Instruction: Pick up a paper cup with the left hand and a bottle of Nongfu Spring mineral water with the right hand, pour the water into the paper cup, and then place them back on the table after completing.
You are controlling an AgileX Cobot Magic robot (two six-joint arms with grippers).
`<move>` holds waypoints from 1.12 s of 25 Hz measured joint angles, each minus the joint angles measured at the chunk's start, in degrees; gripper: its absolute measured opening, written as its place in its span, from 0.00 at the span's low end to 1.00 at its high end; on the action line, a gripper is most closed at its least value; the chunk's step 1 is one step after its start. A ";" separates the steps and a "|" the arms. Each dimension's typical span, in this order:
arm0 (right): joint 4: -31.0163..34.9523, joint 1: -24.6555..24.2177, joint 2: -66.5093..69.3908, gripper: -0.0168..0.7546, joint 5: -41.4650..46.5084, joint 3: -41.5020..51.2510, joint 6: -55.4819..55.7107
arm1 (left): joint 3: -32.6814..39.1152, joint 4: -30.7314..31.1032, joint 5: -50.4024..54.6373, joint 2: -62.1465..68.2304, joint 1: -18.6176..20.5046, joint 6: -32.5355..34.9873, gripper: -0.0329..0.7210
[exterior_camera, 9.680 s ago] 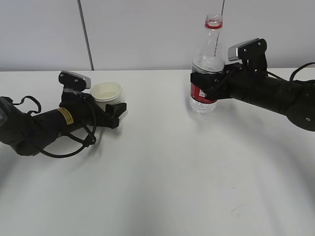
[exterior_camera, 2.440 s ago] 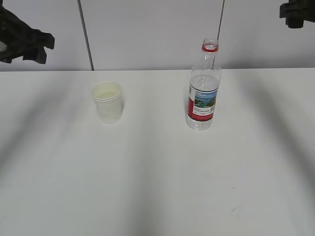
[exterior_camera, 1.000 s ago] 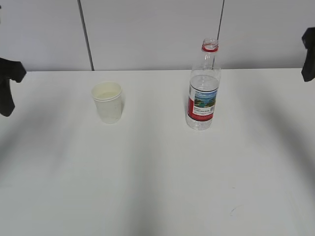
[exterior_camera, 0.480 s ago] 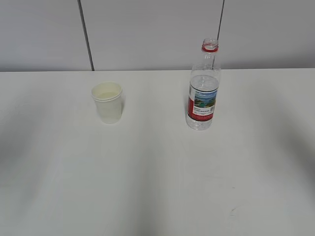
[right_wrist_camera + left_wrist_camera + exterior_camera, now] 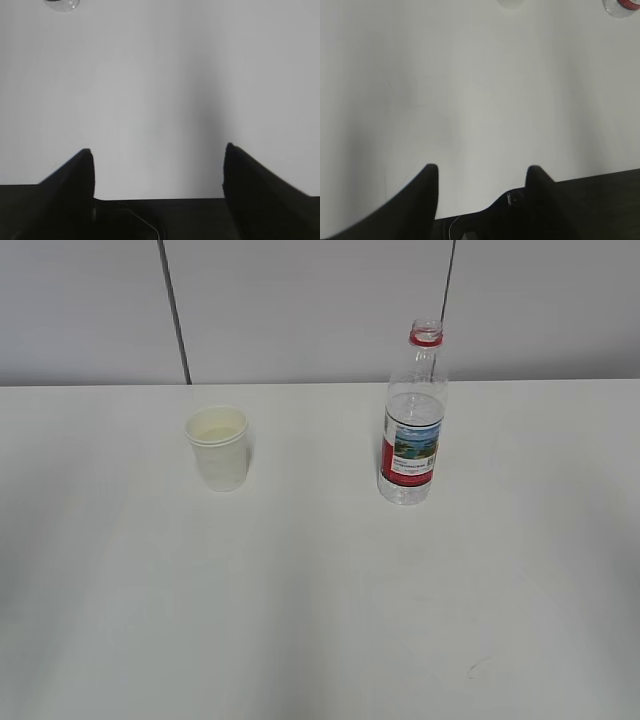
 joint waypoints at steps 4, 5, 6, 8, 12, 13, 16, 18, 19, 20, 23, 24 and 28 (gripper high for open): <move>-0.02 0.00 -7.65 0.78 0.14 2.32 0.00 | 4.61 0.05 0.07 -6.02 0.00 0.86 0.51; -0.02 0.00 -9.84 0.78 0.27 2.94 0.00 | 5.92 0.10 0.22 -8.03 0.00 0.99 0.51; -0.02 0.00 -11.36 0.78 0.31 3.34 -0.04 | 7.16 0.27 0.22 -10.19 0.00 1.29 0.51; -0.02 0.00 -14.64 0.78 0.41 4.55 -0.69 | 9.35 0.93 0.30 -14.67 0.00 1.49 0.51; -0.02 0.00 -21.09 0.78 0.55 6.87 -1.59 | 13.39 1.55 0.61 -24.85 0.00 1.54 0.51; -0.02 0.00 -22.69 0.78 0.59 7.41 -1.72 | 14.21 1.55 0.66 -27.41 0.00 1.54 0.50; -0.02 0.00 -27.20 0.78 0.73 8.89 -2.76 | 15.85 1.55 1.01 -34.24 0.00 1.56 0.50; -0.02 0.00 -30.20 0.78 0.82 9.86 -3.29 | 16.42 1.10 1.38 -38.40 0.00 1.56 0.50; -0.02 0.00 -31.83 0.78 0.82 10.20 -3.42 | 16.49 0.67 1.50 -39.91 0.00 1.56 0.50; -0.02 0.00 -33.50 0.78 0.86 10.69 -3.50 | 16.49 0.04 1.56 -41.50 0.00 1.56 0.50; 0.96 0.00 -37.24 0.78 1.10 11.84 -3.69 | 16.49 -0.85 1.76 -44.81 0.00 1.96 0.50; 1.35 0.00 -37.53 0.78 1.15 12.13 -3.79 | 16.49 -0.87 1.82 -45.30 0.00 2.81 0.50; 1.89 0.00 -37.65 0.78 1.25 13.21 -5.67 | 17.54 -1.01 1.73 -45.81 0.00 7.60 0.50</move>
